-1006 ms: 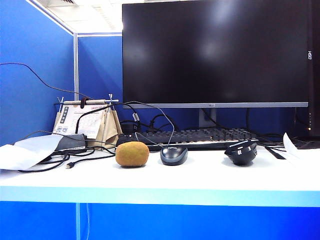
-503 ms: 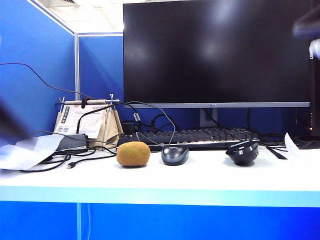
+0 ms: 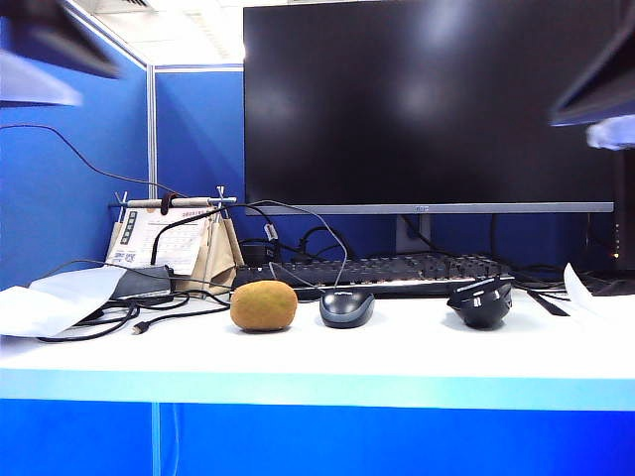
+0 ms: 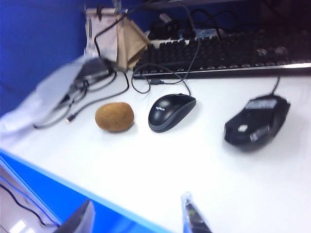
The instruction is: Pick up the kiwi and place it near the upside-down mouse.
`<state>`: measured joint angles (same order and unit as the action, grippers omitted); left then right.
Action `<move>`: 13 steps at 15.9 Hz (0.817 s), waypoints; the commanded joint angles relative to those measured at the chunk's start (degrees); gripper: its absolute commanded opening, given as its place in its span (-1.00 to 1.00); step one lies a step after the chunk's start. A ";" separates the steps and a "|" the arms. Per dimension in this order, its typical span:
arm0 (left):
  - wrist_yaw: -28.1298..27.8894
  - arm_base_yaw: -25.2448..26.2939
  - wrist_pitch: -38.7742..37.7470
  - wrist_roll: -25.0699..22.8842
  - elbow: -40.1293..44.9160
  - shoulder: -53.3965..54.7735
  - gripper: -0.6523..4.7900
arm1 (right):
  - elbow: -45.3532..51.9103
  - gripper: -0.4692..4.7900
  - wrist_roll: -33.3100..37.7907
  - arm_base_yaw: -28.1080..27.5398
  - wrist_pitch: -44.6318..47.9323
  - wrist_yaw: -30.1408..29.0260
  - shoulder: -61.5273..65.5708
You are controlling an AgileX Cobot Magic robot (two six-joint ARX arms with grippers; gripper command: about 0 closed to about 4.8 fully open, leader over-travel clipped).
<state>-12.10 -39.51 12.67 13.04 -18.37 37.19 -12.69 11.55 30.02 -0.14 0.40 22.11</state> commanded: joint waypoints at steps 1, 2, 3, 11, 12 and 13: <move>-1.49 0.04 6.49 -0.63 -7.74 23.39 0.18 | -2.82 0.08 -1.29 0.02 8.61 4.55 9.92; -2.78 0.07 6.16 -0.83 -11.15 30.80 0.18 | -3.02 0.08 -1.29 0.02 9.90 4.61 12.02; -3.26 0.04 3.56 -2.43 -15.54 38.03 0.18 | -3.02 0.08 -1.27 0.02 10.25 4.66 13.09; -12.39 2.21 -6.21 -17.62 -30.58 45.68 0.18 | -2.99 0.08 -1.20 -0.26 2.69 7.63 12.46; -18.10 2.62 -6.25 -17.73 -31.80 45.46 0.18 | -2.99 0.08 -1.18 -0.24 2.36 9.94 12.46; -27.56 2.75 -6.12 -17.51 -32.52 45.03 0.18 | -2.99 0.08 -1.14 -0.20 2.38 10.16 12.46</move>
<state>-32.51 -36.82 6.52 -4.23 -50.57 82.67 -15.38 10.44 29.82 1.52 9.91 34.63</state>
